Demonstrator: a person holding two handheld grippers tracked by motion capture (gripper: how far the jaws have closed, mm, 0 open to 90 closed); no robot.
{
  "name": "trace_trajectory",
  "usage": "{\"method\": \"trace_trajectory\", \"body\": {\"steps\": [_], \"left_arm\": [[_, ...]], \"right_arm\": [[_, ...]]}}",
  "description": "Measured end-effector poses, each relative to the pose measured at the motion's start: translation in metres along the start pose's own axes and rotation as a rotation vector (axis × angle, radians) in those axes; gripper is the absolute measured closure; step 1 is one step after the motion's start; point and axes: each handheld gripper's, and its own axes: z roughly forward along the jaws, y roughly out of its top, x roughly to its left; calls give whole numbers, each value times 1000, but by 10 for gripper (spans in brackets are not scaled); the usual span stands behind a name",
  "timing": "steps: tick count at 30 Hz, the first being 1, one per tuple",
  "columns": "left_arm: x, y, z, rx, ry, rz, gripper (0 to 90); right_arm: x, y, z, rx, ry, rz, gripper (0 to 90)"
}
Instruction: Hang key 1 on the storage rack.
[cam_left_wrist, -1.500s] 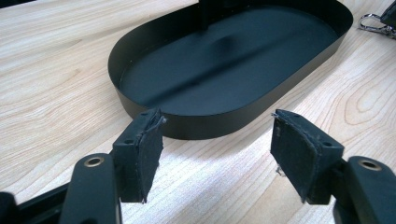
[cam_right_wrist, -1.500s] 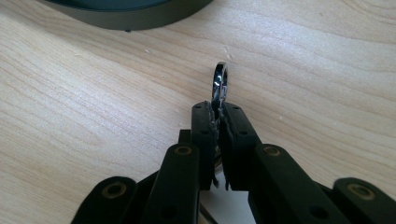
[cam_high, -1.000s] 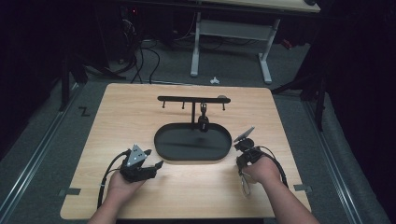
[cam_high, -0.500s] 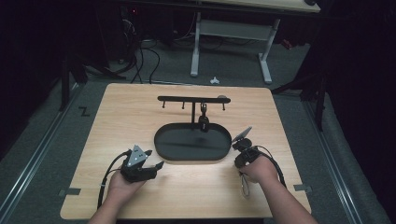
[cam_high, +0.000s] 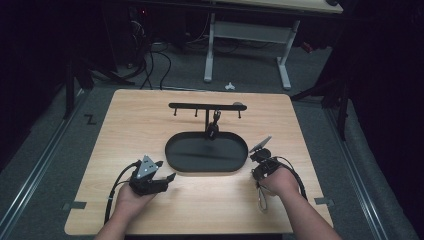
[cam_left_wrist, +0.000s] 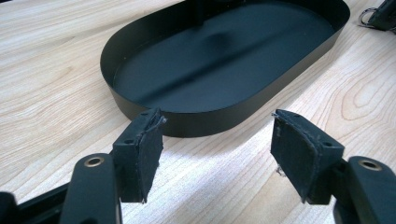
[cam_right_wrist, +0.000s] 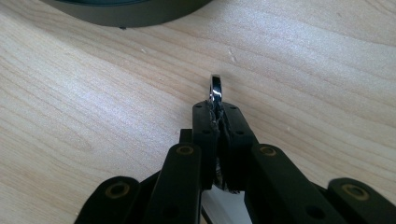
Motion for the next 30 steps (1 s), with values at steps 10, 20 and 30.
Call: {"method": "trace_trajectory", "body": {"steps": [10,20,30], "left_arm": [[-1,0,-1,-3,-1,0,345],[-1,0,-2,-2,4,-3,345],[-2,0,0,1,1,-1,346]], "right_arm": [[2,-1,-1,-4,-18,-13,862],[-2,-2,-44,-64,15,-14,862],[-1,3,-73,-126,13,-15,862]]}}
